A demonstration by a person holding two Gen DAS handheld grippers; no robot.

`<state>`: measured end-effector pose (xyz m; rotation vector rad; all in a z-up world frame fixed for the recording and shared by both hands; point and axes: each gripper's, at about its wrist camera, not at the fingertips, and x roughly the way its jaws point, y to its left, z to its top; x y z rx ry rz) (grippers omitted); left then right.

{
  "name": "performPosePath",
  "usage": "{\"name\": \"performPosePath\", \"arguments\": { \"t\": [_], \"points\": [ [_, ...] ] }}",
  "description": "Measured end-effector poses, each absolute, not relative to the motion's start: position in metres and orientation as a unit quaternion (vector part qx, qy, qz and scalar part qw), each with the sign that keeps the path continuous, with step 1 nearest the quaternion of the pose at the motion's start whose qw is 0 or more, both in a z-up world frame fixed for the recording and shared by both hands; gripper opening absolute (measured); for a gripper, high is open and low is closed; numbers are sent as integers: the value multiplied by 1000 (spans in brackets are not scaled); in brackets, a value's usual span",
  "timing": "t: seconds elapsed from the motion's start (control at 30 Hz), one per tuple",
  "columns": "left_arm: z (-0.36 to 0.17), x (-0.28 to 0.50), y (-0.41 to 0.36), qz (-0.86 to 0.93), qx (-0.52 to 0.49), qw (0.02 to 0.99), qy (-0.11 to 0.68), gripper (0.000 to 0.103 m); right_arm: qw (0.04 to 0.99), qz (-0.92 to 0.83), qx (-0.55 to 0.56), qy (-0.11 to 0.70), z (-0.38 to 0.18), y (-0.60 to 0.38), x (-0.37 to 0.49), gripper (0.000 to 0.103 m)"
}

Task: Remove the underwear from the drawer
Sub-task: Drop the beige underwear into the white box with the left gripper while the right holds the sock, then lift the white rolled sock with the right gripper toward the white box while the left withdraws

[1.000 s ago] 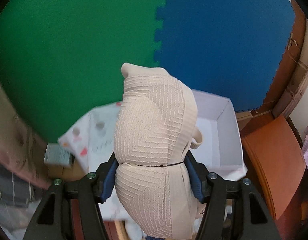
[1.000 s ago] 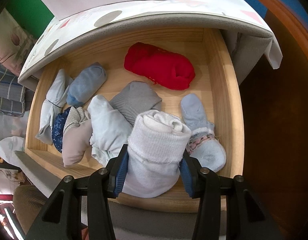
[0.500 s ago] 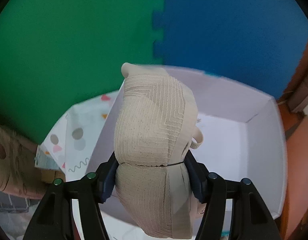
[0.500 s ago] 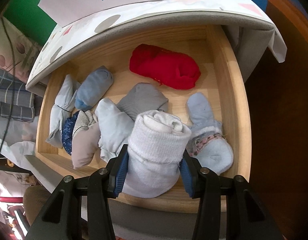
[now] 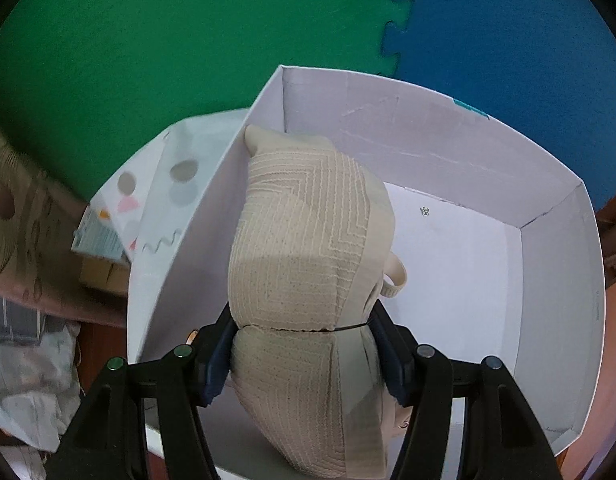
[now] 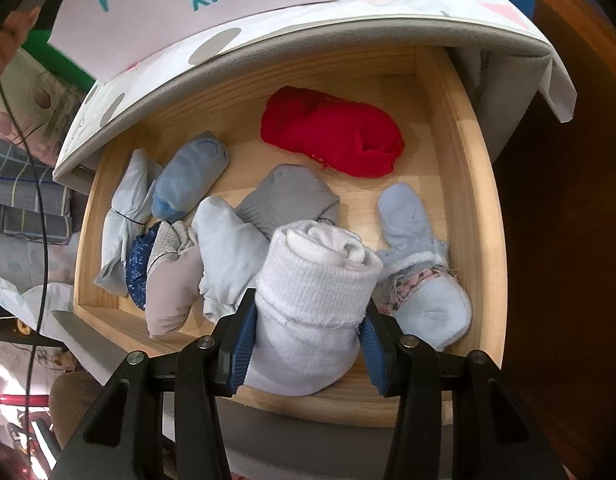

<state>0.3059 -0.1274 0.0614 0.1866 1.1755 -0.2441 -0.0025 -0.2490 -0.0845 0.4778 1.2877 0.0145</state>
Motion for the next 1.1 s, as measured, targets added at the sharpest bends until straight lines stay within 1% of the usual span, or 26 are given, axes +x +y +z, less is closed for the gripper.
{"name": "performPosePath", "arguments": {
  "t": [0.3, 0.37, 0.6, 0.9, 0.97, 1.1],
  "points": [
    [56, 286, -111, -76, 77, 810, 576, 63, 775, 3, 214, 595, -84, -245, -1, 44],
    [56, 284, -112, -75, 77, 809, 578, 66, 775, 2, 212, 596, -84, -244, 0, 44],
    [56, 282, -118, -90, 103, 806, 576, 66, 774, 1, 214, 596, -84, -244, 0, 44],
    [66, 277, -124, -112, 111, 810, 564, 68, 774, 1, 213, 596, -84, -245, 1, 44],
    [73, 278, -124, -113, 111, 816, 555, 70, 774, 0, 213, 596, -84, -246, 1, 44],
    [86, 277, -121, -109, 110, 822, 548, 70, 775, -2, 212, 596, -84, -245, 2, 44]
  ]
}}
